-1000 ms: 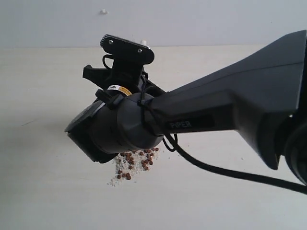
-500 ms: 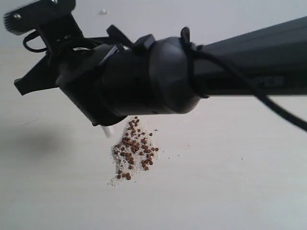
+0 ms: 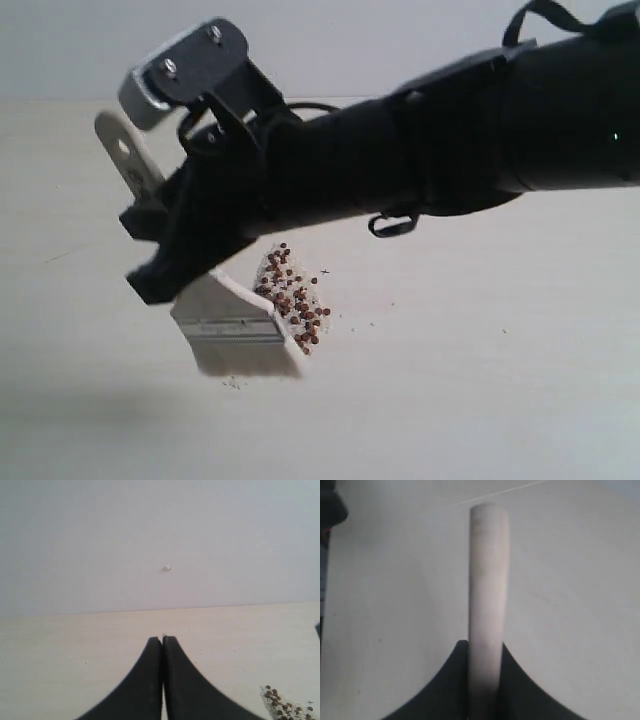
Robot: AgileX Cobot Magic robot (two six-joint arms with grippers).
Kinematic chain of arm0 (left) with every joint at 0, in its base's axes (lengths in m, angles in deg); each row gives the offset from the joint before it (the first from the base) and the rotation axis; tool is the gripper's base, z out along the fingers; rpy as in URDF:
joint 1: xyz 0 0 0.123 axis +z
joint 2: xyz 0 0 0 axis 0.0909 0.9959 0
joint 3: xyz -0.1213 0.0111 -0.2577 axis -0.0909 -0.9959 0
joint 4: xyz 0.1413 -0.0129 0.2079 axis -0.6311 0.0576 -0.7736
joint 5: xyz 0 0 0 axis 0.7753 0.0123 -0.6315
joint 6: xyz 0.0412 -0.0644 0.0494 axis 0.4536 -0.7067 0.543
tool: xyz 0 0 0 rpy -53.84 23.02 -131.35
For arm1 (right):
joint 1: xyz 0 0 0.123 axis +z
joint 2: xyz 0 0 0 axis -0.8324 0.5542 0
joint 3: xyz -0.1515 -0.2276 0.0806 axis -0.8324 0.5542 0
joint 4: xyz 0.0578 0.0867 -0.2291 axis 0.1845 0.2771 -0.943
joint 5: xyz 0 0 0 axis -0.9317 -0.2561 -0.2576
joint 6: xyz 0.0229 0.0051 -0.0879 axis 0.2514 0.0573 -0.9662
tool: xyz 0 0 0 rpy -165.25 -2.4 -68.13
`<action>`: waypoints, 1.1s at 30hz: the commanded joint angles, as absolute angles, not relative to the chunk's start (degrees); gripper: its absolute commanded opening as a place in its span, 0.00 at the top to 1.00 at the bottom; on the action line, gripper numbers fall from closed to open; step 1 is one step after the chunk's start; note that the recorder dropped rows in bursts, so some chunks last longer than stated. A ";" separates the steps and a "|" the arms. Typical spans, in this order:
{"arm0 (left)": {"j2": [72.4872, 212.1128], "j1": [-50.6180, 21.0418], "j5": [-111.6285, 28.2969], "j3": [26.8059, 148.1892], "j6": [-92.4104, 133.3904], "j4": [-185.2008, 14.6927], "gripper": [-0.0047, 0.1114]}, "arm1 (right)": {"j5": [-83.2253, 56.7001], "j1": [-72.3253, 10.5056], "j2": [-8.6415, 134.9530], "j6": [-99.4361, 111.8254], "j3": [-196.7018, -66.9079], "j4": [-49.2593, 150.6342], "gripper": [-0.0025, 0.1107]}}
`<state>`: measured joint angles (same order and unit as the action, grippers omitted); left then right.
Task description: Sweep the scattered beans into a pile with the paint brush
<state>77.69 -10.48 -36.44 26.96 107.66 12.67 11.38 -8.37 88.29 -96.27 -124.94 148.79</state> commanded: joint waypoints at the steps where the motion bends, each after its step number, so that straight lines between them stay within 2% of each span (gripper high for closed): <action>1: 77.50 -10.77 -36.48 26.81 107.66 12.90 0.96 | 26.47 -10.80 89.94 -102.94 -121.35 150.63 0.98; 5: 77.50 -10.77 -36.48 26.81 107.66 12.90 0.96 | 32.64 -10.80 92.91 -104.79 -121.35 150.63 0.98; 13: 77.50 -10.77 -36.48 26.81 107.66 12.90 0.96 | 32.54 -10.80 98.37 -109.48 -121.61 150.63 0.98; 33: 77.50 -10.77 -36.48 26.81 107.54 12.90 0.96 | 5.74 -11.15 102.82 -106.08 -128.09 150.63 0.98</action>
